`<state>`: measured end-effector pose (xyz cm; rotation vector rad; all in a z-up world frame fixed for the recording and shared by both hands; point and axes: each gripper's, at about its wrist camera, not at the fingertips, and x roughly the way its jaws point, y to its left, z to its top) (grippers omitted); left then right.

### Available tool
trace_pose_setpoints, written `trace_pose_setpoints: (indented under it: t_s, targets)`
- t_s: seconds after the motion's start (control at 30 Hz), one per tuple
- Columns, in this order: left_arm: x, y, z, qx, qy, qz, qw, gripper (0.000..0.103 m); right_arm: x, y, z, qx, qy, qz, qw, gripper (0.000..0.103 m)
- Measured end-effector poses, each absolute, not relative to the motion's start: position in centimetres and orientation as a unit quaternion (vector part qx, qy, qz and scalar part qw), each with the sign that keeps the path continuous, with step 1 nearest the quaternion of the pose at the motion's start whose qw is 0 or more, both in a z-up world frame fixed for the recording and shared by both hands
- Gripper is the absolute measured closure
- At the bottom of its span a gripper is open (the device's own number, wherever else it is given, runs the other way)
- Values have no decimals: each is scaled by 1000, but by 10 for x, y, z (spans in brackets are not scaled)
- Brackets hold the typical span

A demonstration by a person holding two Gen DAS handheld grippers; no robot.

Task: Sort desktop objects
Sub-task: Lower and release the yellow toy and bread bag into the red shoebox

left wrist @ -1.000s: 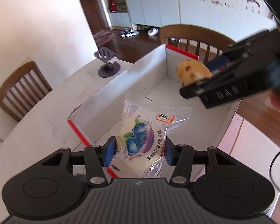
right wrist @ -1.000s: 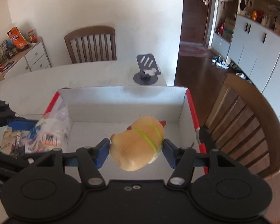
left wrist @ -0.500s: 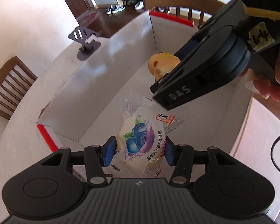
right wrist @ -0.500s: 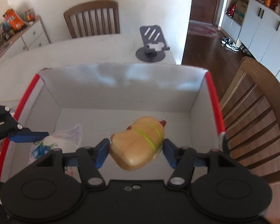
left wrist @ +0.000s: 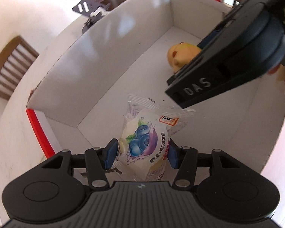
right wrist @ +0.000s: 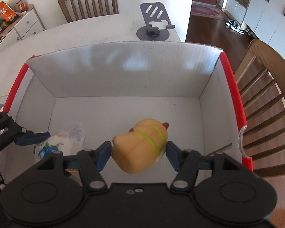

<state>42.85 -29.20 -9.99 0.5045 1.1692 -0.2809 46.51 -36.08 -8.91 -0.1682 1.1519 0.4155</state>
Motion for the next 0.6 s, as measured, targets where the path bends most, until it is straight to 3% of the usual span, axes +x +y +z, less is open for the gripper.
trace_pose_setpoints:
  t_s: [0.2, 0.27, 0.33, 0.6]
  targets:
    - [423, -294, -96, 241, 531, -132, 802, 41, 470, -360, -93, -76, 551, 193, 808, 34]
    - [421, -293, -94, 242, 525, -132, 805, 35, 469, -359, -90, -79, 545, 191, 813, 18]
    - [419, -292, -91, 237, 522, -130, 809, 30, 469, -359, -88, -79, 540, 193, 816, 18]
    - [410, -289, -79, 219, 510, -124, 823, 30, 468, -363, -74, -65, 525, 196, 826, 17]
